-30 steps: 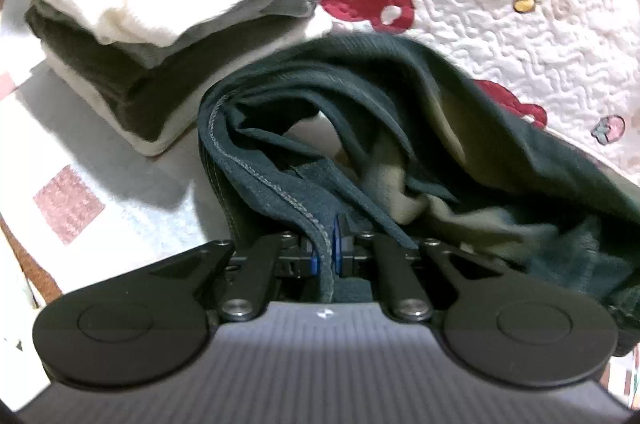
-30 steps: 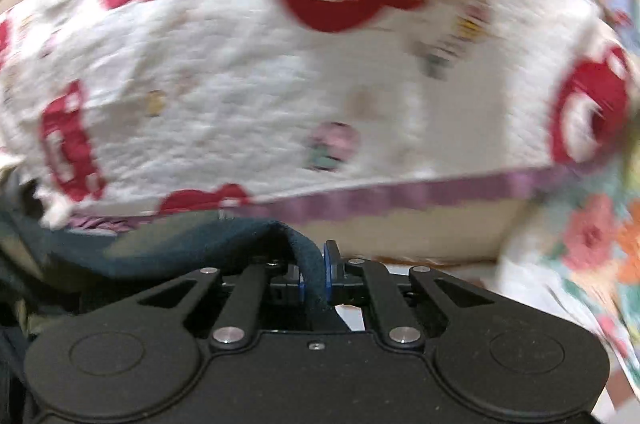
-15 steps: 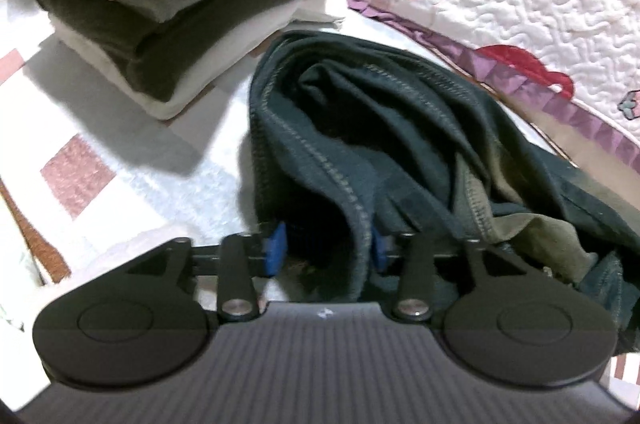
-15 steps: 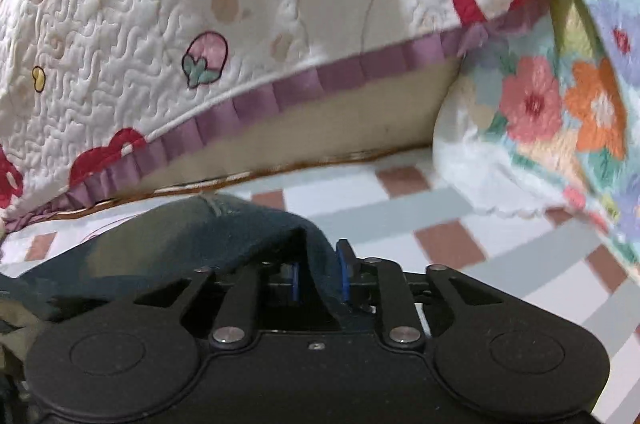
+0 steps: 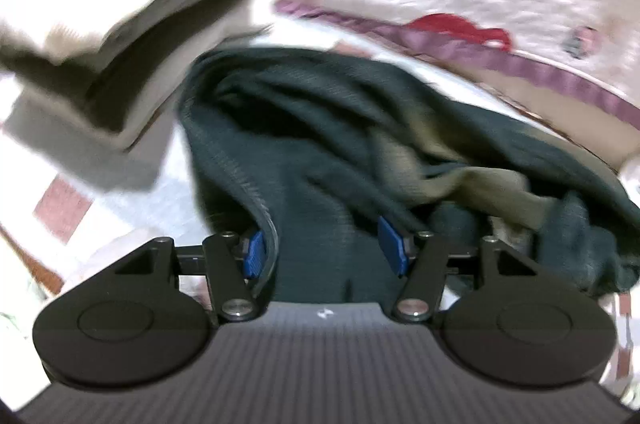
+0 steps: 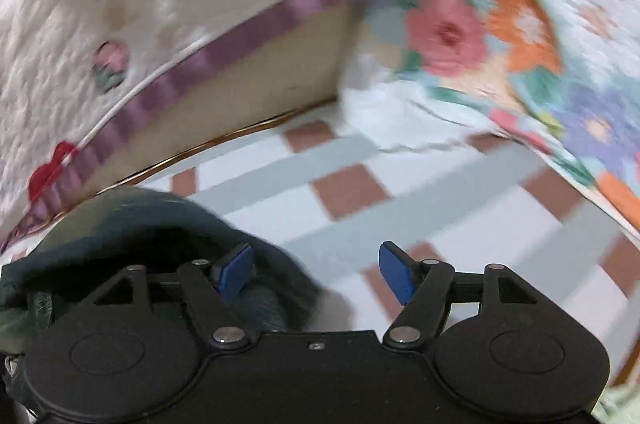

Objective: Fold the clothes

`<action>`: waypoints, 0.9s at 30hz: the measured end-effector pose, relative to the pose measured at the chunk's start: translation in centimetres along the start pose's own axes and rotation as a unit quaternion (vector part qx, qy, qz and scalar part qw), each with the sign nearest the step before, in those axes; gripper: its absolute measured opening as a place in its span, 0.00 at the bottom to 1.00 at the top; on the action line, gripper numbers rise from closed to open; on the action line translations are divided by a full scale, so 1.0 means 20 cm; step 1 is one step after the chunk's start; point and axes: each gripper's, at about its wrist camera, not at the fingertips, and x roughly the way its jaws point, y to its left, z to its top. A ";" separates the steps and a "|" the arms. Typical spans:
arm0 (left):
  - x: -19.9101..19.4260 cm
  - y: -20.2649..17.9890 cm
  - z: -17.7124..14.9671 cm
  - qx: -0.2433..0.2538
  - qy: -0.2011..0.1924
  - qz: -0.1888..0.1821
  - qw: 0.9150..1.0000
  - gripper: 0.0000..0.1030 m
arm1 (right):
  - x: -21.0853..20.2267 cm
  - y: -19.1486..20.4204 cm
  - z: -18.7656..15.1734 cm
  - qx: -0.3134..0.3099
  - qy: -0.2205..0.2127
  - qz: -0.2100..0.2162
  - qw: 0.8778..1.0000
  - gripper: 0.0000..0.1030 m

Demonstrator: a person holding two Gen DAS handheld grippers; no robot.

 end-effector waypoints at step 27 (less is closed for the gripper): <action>0.30 -0.81 -0.23 0.341 0.028 -0.062 0.938 0.75 | 0.35 -0.21 -0.06 -0.013 0.066 0.199 0.978 0.80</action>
